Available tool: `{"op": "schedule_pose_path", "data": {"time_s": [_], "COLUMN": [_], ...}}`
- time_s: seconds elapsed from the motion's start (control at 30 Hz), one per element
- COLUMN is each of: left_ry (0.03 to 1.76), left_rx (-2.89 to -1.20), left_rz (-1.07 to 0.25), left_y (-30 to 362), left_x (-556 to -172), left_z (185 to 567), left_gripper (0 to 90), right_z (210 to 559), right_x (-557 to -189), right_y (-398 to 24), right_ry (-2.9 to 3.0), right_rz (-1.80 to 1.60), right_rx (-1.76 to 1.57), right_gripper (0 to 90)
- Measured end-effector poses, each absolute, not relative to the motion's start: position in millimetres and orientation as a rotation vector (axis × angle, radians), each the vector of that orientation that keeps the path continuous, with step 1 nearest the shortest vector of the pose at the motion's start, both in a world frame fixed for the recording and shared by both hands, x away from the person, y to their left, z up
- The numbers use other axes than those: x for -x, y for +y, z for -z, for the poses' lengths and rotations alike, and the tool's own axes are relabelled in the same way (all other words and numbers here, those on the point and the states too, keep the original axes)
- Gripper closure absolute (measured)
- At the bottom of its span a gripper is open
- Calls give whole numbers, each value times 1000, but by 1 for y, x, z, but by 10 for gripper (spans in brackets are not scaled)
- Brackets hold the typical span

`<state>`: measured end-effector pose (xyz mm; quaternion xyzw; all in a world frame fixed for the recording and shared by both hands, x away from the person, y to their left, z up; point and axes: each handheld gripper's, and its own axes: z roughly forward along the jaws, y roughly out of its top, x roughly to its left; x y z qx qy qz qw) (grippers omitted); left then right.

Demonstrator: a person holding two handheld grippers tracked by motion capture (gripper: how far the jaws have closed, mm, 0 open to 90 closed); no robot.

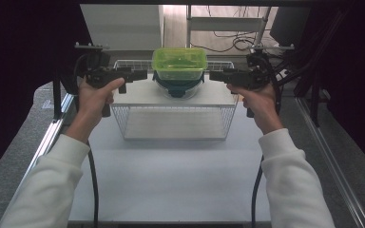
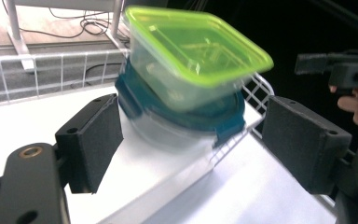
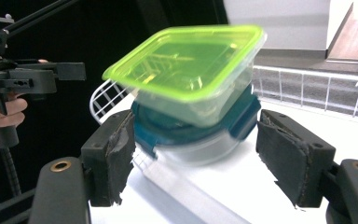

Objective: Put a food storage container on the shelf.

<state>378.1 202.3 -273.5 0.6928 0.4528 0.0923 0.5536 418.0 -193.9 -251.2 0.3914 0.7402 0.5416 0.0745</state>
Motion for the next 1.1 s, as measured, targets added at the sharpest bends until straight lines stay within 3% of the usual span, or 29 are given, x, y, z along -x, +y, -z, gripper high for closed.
{"op": "schedule_pose_path", "data": {"time_s": [0.4,0.7,1.1], "left_ry": [1035,1035,1089], "left_rx": [-1706,-1760,-1834], "left_rz": [-236,-319,-284], "left_y": [205,195,186], "left_x": [-303,-263,-237], "left_z": [306,369,456], "left_gripper": [194,188,197], "right_z": [282,342,425], "right_x": [-357,-314,-285], "right_y": [-216,-246,-269], "right_ry": [2220,2226,2221], "right_rz": [-1579,-1566,-1556], "right_rx": [-1052,-1047,-1194], "right_gripper": [247,244,243]}}
